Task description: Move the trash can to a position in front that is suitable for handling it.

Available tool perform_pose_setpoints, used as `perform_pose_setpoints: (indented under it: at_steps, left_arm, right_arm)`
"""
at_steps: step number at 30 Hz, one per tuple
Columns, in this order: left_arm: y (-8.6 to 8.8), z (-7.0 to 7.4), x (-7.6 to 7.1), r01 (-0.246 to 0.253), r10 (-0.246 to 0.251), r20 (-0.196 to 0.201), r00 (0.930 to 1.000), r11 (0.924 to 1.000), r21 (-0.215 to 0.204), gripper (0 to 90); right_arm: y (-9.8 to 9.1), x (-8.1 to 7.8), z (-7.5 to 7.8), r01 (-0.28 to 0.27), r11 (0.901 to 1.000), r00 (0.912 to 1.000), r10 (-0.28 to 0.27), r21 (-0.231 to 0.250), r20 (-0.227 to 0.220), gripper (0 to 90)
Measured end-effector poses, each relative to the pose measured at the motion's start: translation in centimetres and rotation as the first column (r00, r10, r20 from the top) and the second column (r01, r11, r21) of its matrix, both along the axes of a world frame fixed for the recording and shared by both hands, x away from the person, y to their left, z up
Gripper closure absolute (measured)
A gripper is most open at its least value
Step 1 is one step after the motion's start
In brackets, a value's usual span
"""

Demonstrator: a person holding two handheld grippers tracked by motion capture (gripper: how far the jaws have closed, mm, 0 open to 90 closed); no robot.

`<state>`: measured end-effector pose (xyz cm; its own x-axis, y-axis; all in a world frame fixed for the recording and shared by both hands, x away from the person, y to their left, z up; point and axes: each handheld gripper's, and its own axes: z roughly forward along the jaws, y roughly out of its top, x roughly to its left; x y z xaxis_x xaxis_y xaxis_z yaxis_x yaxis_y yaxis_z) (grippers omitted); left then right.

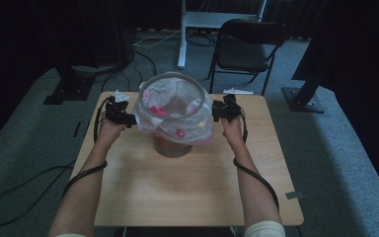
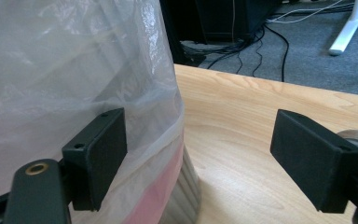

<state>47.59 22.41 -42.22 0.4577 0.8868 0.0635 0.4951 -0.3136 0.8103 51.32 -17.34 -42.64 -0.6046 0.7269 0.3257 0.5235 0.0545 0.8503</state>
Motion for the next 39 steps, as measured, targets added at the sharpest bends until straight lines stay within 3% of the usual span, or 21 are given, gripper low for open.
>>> perform_pose_setpoints:
  at_steps: [16,21,34,39]
  left_arm:
    - [0.6,-0.1,-2.9,0.027,-0.027,0.005,0.9996,0.9991,0.034,3.8]
    - [0.6,-0.2,-4.0,0.054,-0.054,-0.006,0.9985,0.9925,0.11,3.8]
    - [1.0,-0.3,-6.1,0.067,-0.067,0.0,0.9978,0.9926,0.102,3.8]
    - [1.2,-0.6,-6.9,0.072,-0.072,0.006,0.9974,0.9945,0.076,4.0]
  right_arm:
    - [0.4,-2.8,-0.4,-0.045,0.9985,0.999,0.045,0.03,0.001,17.8]
    - [0.7,-3.9,-0.2,-0.047,0.9988,0.9989,0.046,0.014,0.01,17.8]
    - [0.6,-6.4,-0.5,-0.11,0.9936,0.9935,0.11,0.023,0.029,17.9]
    - [0.4,-7.4,-0.8,-0.133,0.9901,0.9908,0.132,0.044,0.03,17.8]
